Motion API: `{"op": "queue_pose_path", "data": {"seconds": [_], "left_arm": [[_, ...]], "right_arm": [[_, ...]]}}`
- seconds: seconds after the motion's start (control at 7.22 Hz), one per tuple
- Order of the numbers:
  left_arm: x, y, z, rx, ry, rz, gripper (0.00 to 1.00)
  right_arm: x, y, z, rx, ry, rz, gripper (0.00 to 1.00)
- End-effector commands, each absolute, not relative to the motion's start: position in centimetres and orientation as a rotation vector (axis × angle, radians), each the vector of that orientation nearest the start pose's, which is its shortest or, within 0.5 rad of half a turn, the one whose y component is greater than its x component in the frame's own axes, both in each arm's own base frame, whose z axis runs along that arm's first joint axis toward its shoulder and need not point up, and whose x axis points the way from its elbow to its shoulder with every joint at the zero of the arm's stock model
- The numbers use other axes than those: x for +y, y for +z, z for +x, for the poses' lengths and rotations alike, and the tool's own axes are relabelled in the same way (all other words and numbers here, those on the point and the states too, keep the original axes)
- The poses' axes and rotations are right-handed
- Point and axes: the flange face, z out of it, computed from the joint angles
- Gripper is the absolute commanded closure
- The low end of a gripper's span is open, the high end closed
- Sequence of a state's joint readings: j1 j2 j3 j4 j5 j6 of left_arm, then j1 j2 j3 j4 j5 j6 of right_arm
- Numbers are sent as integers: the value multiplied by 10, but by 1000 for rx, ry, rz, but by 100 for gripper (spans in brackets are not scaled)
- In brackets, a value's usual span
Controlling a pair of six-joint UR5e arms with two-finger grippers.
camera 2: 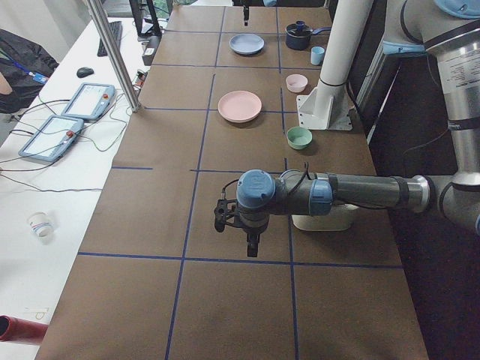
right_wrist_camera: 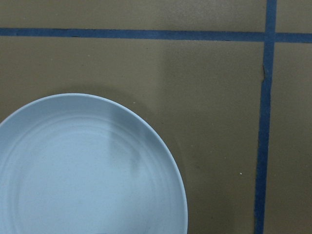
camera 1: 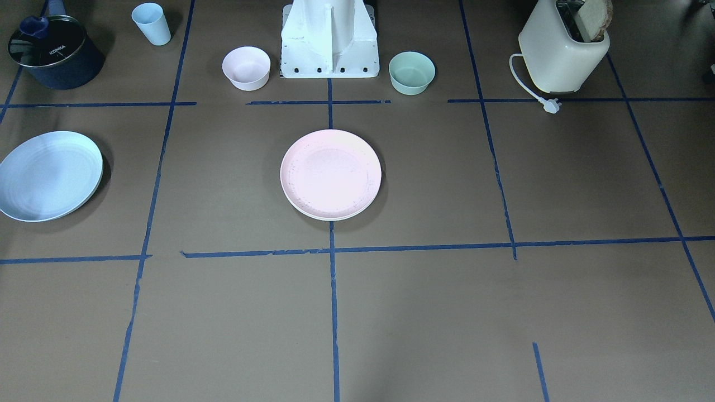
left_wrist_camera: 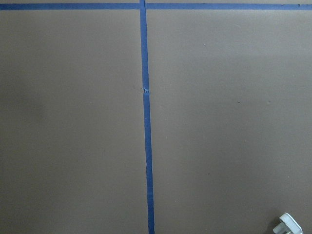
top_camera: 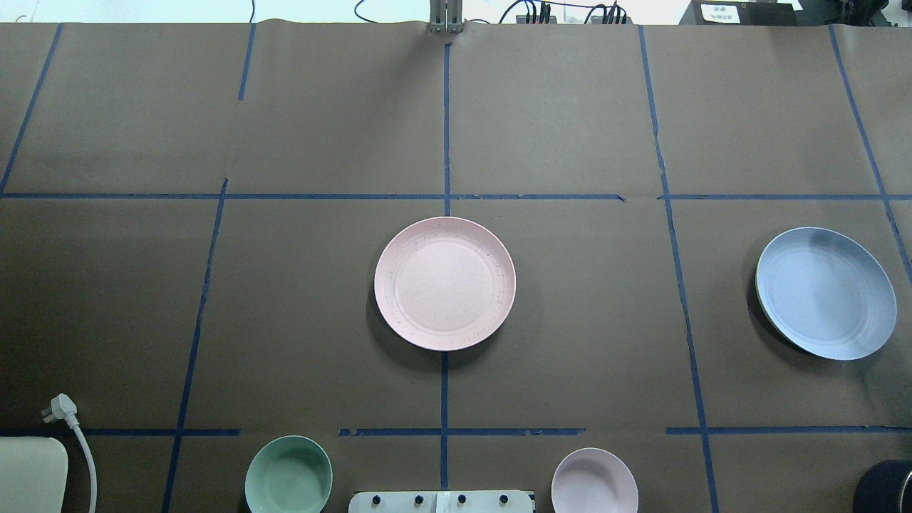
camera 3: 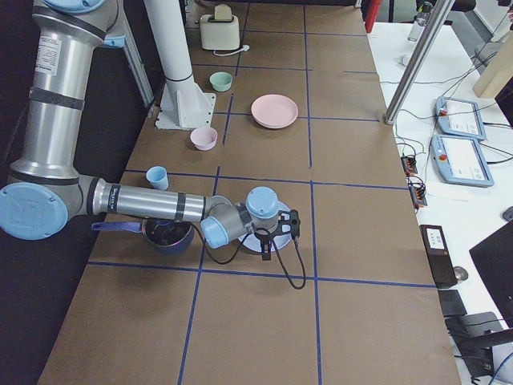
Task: Stack three plates with pink and blue
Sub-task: 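Lower the right gripper to the rim of the light blue plate and grasp it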
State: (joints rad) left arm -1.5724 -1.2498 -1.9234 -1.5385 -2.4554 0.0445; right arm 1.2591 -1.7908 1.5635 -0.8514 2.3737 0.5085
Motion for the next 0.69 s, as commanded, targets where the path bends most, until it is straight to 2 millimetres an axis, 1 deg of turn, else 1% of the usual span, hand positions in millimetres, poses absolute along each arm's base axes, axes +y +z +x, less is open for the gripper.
{"op": "queue_pose_path", "data": {"seconds": [0.0,0.14,0.28,0.42,0.55], "left_arm": [[-358,616,-57,885,41,22,0],[-358,616,-57,885,41,22,0],[-358,615,-57,885,40,23,0],[-359,613,-57,885,41,25,0],[-358,613,-57,885,41,25,0]], "right_arm": [[-394,725,-70,-919,28,111,0],[-396,732,-71,-912,33,101,0],[-400,728,-77,-917,23,98,0],[-409,723,-88,-924,2,102,0],[-408,724,-91,-924,-5,97,0]]}}
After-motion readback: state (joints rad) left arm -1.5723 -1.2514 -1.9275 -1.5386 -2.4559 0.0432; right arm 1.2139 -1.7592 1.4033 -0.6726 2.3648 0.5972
